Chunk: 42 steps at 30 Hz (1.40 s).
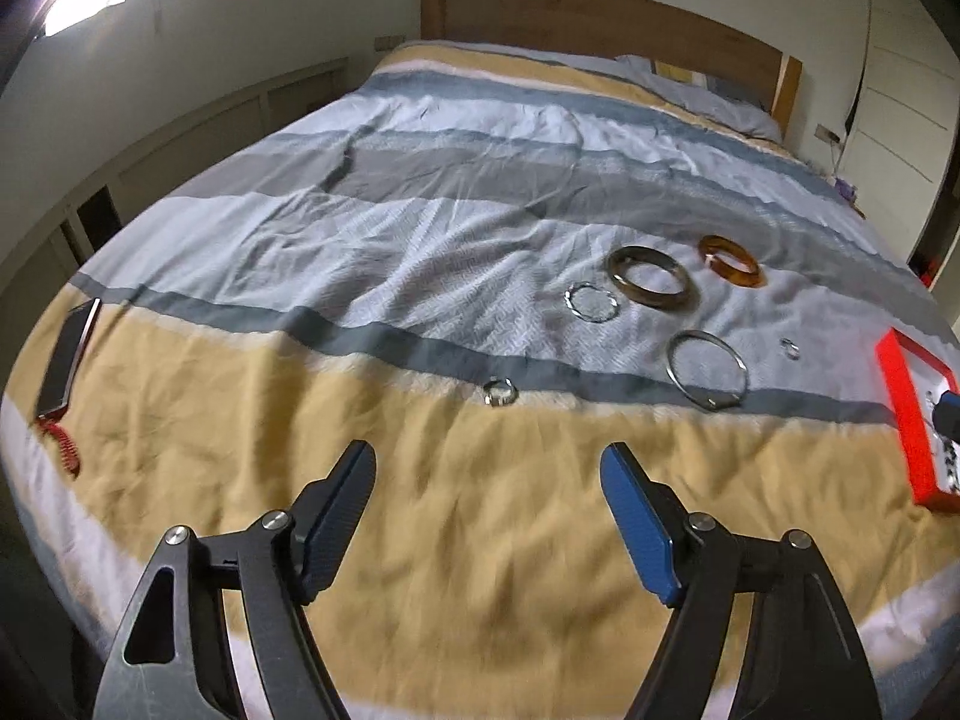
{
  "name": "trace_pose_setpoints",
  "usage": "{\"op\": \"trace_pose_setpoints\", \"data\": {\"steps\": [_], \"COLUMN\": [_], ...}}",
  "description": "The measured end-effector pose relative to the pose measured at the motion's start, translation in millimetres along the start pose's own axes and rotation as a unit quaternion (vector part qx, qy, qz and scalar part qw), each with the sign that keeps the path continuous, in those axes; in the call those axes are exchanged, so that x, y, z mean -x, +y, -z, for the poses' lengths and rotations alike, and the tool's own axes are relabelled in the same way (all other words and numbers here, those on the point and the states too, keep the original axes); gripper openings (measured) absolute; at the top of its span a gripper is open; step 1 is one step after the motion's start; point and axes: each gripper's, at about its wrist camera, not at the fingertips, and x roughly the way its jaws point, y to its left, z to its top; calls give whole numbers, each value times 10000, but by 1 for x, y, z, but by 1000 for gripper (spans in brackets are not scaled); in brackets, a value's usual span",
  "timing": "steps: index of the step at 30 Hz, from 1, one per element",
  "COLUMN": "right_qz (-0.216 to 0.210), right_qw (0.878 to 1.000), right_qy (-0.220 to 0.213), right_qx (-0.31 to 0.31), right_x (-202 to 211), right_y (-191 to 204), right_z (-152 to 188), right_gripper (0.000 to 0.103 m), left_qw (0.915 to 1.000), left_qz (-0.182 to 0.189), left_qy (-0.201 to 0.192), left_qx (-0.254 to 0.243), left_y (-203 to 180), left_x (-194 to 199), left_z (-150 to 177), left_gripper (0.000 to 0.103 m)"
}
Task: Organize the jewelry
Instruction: 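Lower the left tool and grasp the plain silver bangle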
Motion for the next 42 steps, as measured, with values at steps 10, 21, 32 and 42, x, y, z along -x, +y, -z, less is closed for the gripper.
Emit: {"op": "trace_pose_setpoints", "data": {"steps": [10, 21, 32, 42], "right_qz": [-63, -138, -139, -246], "right_qw": [9998, 9995, 9990, 9991], "right_qy": [195, 276, 416, 284], "right_qx": [-21, -30, -78, -188], "right_x": [-76, -127, -159, -134], "right_y": [-5, -14, -17, -22], "right_z": [-16, -34, -33, -28], "right_gripper": [49, 45, 19, 19], "left_qw": [9995, 9942, 9926, 9943], "left_qz": [272, 934, 711, 703], "left_qy": [73, 501, 854, 706], "left_qx": [125, -191, -483, -369], "left_y": [-10, -80, -113, -120], "left_x": [-42, -88, -120, -106], "left_z": [-18, -38, -39, -39], "left_gripper": [71, 50, 24, 4]}}
